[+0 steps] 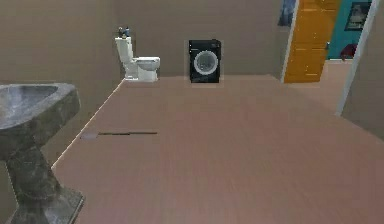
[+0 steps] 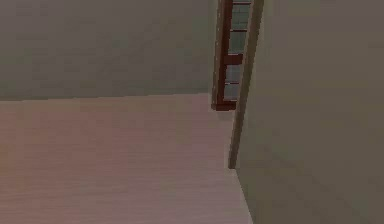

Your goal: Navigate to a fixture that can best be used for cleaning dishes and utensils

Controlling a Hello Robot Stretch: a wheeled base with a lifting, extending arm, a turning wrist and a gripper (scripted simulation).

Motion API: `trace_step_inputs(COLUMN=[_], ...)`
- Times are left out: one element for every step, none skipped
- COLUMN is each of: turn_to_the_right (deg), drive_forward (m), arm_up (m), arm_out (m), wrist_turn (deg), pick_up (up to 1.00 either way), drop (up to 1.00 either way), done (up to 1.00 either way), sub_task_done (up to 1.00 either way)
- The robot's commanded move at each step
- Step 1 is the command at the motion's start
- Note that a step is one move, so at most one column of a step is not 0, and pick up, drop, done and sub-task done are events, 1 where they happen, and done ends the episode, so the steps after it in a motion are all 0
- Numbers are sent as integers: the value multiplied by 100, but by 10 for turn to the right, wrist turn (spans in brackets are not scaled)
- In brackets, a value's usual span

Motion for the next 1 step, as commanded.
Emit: trace_step_inputs(turn_to_the_right=[-150], drive_forward=[0], arm_up=[0], arm_out=[0], wrist_turn=[0], pick_up=[0], drop=[0], done=[0], sub_task_done=[0])
